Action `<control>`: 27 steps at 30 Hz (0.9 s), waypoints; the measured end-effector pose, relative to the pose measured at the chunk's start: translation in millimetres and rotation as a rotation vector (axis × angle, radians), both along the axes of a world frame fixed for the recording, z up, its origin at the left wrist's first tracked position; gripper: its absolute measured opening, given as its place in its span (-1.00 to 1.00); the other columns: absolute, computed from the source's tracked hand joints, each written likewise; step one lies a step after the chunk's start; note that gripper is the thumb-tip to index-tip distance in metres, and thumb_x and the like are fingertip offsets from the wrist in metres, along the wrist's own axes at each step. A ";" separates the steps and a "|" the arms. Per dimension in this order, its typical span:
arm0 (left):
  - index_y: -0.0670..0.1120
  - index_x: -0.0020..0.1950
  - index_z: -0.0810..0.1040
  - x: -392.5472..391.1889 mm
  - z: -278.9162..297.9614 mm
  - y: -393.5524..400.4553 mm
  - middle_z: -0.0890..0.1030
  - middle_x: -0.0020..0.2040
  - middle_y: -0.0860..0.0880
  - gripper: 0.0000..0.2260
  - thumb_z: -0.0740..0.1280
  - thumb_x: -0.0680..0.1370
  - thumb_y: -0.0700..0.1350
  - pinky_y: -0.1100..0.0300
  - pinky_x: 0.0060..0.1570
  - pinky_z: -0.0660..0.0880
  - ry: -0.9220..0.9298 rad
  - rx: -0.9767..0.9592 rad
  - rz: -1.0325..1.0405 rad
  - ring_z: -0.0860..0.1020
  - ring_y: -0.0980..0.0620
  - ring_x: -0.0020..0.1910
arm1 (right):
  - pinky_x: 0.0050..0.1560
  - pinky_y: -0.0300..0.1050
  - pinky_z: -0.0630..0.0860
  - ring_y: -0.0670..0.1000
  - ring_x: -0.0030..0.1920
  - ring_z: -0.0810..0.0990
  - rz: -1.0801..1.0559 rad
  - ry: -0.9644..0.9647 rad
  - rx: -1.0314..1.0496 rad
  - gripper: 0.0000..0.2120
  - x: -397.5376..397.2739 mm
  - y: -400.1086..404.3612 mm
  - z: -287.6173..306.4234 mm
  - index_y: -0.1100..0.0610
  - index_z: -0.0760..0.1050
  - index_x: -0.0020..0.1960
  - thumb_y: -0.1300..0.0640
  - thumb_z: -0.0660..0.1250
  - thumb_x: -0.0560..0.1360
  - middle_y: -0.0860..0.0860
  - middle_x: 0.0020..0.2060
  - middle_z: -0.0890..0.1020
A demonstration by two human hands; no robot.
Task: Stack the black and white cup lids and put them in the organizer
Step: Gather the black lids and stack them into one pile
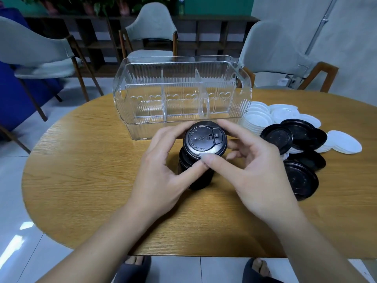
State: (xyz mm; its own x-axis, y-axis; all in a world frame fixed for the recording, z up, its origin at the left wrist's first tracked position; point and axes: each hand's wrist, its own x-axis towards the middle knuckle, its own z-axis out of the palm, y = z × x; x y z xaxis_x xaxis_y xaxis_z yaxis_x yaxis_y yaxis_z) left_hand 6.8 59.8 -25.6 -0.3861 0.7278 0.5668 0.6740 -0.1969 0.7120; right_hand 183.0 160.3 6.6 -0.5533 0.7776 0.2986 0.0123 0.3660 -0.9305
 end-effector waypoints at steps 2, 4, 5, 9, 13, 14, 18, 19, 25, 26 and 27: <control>-0.02 0.60 0.53 -2.7 -2.0 -1.8 0.57 0.41 0.05 -0.40 0.58 0.60 0.08 0.13 0.49 0.44 0.067 -0.025 0.025 0.55 -0.01 0.47 | 0.16 -0.19 0.53 -0.05 0.19 0.63 -0.069 -0.111 0.111 -0.43 0.4 0.5 -2.0 -0.17 0.61 0.45 0.01 0.66 0.47 -0.17 0.22 0.72; -0.01 0.62 0.51 -4.7 -5.6 -3.5 0.54 0.41 0.07 -0.39 0.56 0.63 0.14 0.08 0.50 0.43 0.126 -0.052 0.036 0.53 -0.05 0.47 | 0.13 -0.26 0.48 -0.08 0.22 0.61 -0.082 -0.161 0.116 -0.43 -0.6 0.3 -2.4 -0.19 0.61 0.43 -0.06 0.66 0.45 -0.21 0.19 0.72; 0.00 0.63 0.51 -5.2 -7.0 -4.1 0.54 0.40 0.07 -0.39 0.55 0.63 0.17 0.08 0.49 0.43 0.139 -0.064 0.041 0.52 -0.06 0.46 | 0.14 -0.27 0.48 -0.10 0.23 0.61 -0.077 -0.177 0.110 -0.43 -1.5 -0.1 -2.4 -0.19 0.61 0.42 -0.08 0.65 0.45 -0.23 0.18 0.72; 0.00 0.62 0.51 -6.8 -8.4 -5.7 0.54 0.38 0.07 -0.38 0.56 0.62 0.16 0.20 0.48 0.35 0.171 -0.088 0.060 0.48 -0.03 0.45 | 0.16 -0.28 0.46 -0.13 0.22 0.63 -0.063 -0.214 0.133 -0.47 -3.5 3.0 -4.4 -0.19 0.63 0.39 -0.09 0.66 0.45 -0.30 0.15 0.72; 0.05 0.66 0.46 -7.9 -10.0 -7.7 0.50 0.43 0.13 -0.22 0.58 0.52 0.29 0.29 0.50 0.28 0.154 -0.134 0.032 0.44 0.00 0.49 | 0.20 -0.35 0.43 -0.15 0.21 0.65 -0.091 -0.245 0.185 -0.53 -4.8 5.5 -6.4 -0.20 0.66 0.33 -0.15 0.64 0.45 -0.30 0.14 0.73; 0.06 0.67 0.45 -7.7 -10.6 -8.0 0.50 0.44 0.15 -0.19 0.59 0.50 0.32 0.29 0.50 0.29 0.132 -0.150 0.022 0.43 0.00 0.50 | 0.25 -0.30 0.45 -0.15 0.21 0.65 -0.102 -0.250 0.205 -0.55 -5.4 5.5 -7.0 -0.20 0.67 0.31 -0.18 0.64 0.45 -0.29 0.13 0.73; 0.08 0.59 0.48 -10.0 -11.0 -8.1 0.51 0.45 0.14 -0.22 0.66 0.45 0.26 0.08 0.54 0.42 0.039 -0.197 -0.027 0.48 0.01 0.53 | 0.45 0.05 0.48 -0.15 0.34 0.61 -0.098 -0.286 0.286 -0.54 -8.0 6.7 -12.2 -0.21 0.68 0.31 -0.32 0.56 0.46 -0.30 0.21 0.69; 0.09 0.56 0.50 -11.5 -11.9 -7.8 0.54 0.44 0.15 -0.25 0.67 0.45 0.23 0.04 0.52 0.45 0.013 -0.201 -0.039 0.50 0.02 0.52 | 0.47 0.08 0.47 -0.15 0.37 0.59 -0.089 -0.299 0.299 -0.51 -8.2 7.8 -14.0 -0.22 0.68 0.33 -0.35 0.53 0.46 -0.31 0.25 0.67; 0.15 0.57 0.42 -9.2 -12.9 -6.8 0.64 0.38 0.30 -0.24 0.70 0.47 0.14 0.05 0.42 0.55 -0.089 -0.295 -0.125 0.62 0.21 0.40 | 0.47 -0.05 0.49 -0.24 0.38 0.59 -0.013 -0.291 0.247 -0.53 -4.1 12.3 -13.7 -0.18 0.71 0.34 -0.27 0.58 0.47 -0.31 0.27 0.68; 0.16 0.59 0.41 -9.4 -13.3 -6.7 0.63 0.37 0.33 -0.23 0.70 0.47 0.14 0.08 0.41 0.55 -0.081 -0.301 -0.116 0.61 0.24 0.39 | 0.46 -0.06 0.50 -0.24 0.37 0.60 -0.004 -0.286 0.248 -0.54 -3.2 12.5 -12.6 -0.19 0.71 0.33 -0.24 0.59 0.47 -0.31 0.26 0.69; 0.18 0.61 0.39 -10.0 -13.7 -6.6 0.63 0.38 0.34 -0.19 0.70 0.46 0.17 0.11 0.42 0.55 -0.075 -0.308 -0.105 0.60 0.26 0.40 | 0.46 -0.05 0.51 -0.22 0.36 0.62 0.006 -0.278 0.249 -0.56 -2.4 13.0 -11.7 -0.19 0.72 0.31 -0.21 0.61 0.46 -0.31 0.25 0.70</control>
